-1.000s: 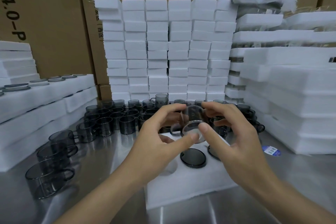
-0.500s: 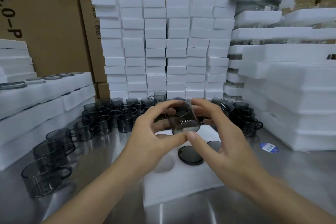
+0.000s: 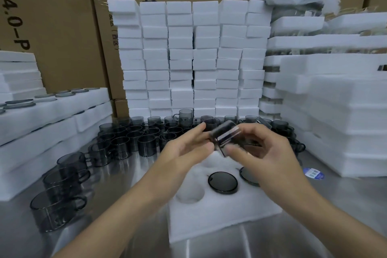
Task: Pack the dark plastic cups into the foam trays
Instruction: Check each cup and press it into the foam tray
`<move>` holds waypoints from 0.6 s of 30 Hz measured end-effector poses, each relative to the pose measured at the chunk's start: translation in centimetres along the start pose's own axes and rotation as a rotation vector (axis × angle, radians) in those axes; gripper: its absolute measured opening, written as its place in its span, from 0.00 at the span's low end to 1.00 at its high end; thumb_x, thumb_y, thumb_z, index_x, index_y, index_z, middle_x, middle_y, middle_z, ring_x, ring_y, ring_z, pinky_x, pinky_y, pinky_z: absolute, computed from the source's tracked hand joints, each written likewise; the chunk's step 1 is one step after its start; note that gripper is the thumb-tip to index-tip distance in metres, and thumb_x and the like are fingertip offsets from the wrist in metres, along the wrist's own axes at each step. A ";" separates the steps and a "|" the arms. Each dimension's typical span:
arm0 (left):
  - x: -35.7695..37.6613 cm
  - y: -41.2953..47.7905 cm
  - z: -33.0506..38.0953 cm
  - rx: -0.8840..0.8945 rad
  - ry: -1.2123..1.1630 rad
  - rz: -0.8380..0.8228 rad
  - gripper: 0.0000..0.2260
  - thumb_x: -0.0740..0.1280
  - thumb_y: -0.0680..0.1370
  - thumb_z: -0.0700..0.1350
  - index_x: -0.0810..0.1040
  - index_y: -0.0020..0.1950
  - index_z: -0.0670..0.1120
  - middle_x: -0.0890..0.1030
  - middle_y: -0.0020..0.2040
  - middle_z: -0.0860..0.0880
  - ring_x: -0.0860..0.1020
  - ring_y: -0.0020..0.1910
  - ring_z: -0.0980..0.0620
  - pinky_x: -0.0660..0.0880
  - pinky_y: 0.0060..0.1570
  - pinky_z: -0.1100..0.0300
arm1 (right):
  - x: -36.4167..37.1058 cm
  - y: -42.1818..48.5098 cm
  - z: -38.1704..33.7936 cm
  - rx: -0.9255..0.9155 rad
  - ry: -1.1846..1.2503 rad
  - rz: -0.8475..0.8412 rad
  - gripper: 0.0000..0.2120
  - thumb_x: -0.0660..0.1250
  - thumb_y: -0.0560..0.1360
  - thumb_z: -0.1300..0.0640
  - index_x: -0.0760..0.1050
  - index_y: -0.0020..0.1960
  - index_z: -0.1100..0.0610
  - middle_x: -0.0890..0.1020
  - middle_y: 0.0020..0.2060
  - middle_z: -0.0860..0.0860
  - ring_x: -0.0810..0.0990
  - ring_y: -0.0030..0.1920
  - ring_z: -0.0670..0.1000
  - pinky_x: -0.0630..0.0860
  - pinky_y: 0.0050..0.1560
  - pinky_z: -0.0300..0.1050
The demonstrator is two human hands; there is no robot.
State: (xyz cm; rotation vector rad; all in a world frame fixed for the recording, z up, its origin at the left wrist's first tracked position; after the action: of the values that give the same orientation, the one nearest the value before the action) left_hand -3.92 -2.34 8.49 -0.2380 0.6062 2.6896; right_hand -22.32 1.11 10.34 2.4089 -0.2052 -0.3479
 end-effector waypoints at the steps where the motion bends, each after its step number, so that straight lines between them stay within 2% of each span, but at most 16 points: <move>1: -0.5 0.0 -0.2 0.006 0.121 0.047 0.25 0.74 0.80 0.56 0.74 0.77 0.62 0.80 0.69 0.65 0.74 0.70 0.69 0.73 0.72 0.61 | -0.8 0.2 0.3 0.003 -0.032 0.050 0.09 0.80 0.75 0.60 0.86 0.49 0.47 0.85 0.55 0.42 0.84 0.59 0.48 0.80 0.63 0.59; 3: -1.0 0.0 -1.1 -0.049 0.371 0.093 0.21 0.74 0.81 0.55 0.76 0.74 0.65 0.75 0.72 0.68 0.69 0.74 0.69 0.65 0.73 0.63 | -2.4 0.4 0.7 0.012 -0.121 0.149 0.10 0.78 0.76 0.60 0.85 0.46 0.45 0.80 0.59 0.38 0.81 0.64 0.47 0.78 0.67 0.59; 5: -0.7 -0.2 -2.7 -0.159 0.548 0.033 0.20 0.72 0.81 0.58 0.78 0.73 0.64 0.70 0.77 0.65 0.62 0.79 0.64 0.57 0.73 0.63 | -3.6 0.6 0.8 0.004 -0.224 0.206 0.10 0.77 0.77 0.57 0.84 0.47 0.40 0.75 0.65 0.37 0.74 0.71 0.46 0.72 0.73 0.55; 7: -0.3 -0.2 -3.6 -0.200 0.636 -0.030 0.17 0.72 0.80 0.60 0.81 0.69 0.64 0.67 0.80 0.60 0.58 0.81 0.63 0.53 0.71 0.64 | -4.2 0.9 1.0 0.003 -0.235 0.207 0.11 0.75 0.78 0.56 0.83 0.47 0.39 0.74 0.67 0.39 0.72 0.73 0.43 0.72 0.73 0.52; 9: -0.3 -0.2 -3.6 -0.205 0.632 -0.038 0.12 0.72 0.80 0.60 0.83 0.63 0.65 0.68 0.78 0.60 0.59 0.80 0.63 0.54 0.69 0.63 | -4.4 1.2 1.6 0.031 -0.208 0.187 0.10 0.74 0.79 0.56 0.83 0.49 0.40 0.77 0.66 0.39 0.76 0.70 0.42 0.76 0.70 0.51; 12: -0.6 0.0 -3.4 -0.194 0.626 -0.031 0.09 0.74 0.79 0.58 0.85 0.59 0.62 0.70 0.72 0.63 0.64 0.76 0.62 0.57 0.68 0.62 | -3.9 1.4 2.4 0.062 -0.258 0.118 0.10 0.75 0.78 0.57 0.83 0.48 0.40 0.81 0.58 0.33 0.80 0.61 0.39 0.78 0.63 0.48; 14: -0.7 0.0 -3.2 -0.182 0.619 -0.026 0.06 0.75 0.79 0.56 0.86 0.55 0.61 0.72 0.68 0.65 0.66 0.73 0.62 0.58 0.67 0.61 | -3.3 1.2 2.7 0.063 -0.327 0.063 0.12 0.77 0.76 0.57 0.84 0.46 0.39 0.80 0.56 0.30 0.77 0.61 0.34 0.74 0.63 0.41; 16: -0.7 0.0 -3.0 -0.183 0.604 -0.038 0.05 0.75 0.78 0.54 0.87 0.53 0.60 0.72 0.65 0.68 0.68 0.71 0.62 0.59 0.65 0.61 | -2.6 1.0 2.9 0.065 -0.375 0.010 0.11 0.78 0.74 0.56 0.84 0.45 0.39 0.78 0.59 0.31 0.74 0.63 0.29 0.70 0.62 0.36; 18: -0.7 -0.1 -2.9 -0.187 0.596 -0.046 0.04 0.75 0.78 0.54 0.87 0.52 0.60 0.72 0.63 0.70 0.68 0.70 0.62 0.60 0.64 0.61 | -2.2 0.9 3.2 0.075 -0.391 -0.037 0.10 0.79 0.73 0.56 0.84 0.43 0.40 0.78 0.61 0.34 0.74 0.61 0.29 0.68 0.56 0.27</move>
State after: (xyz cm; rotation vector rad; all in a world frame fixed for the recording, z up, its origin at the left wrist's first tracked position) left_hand -3.01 -3.73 6.01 -1.1115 0.4937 2.6160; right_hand -25.39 -0.98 9.01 2.3997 -0.3526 -0.8421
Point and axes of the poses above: each hand's wrist, its own y-axis towards the middle knuckle, its own x-axis out of the palm, z = x × y, the point moved 9 cm from there along y, towards the middle knuckle
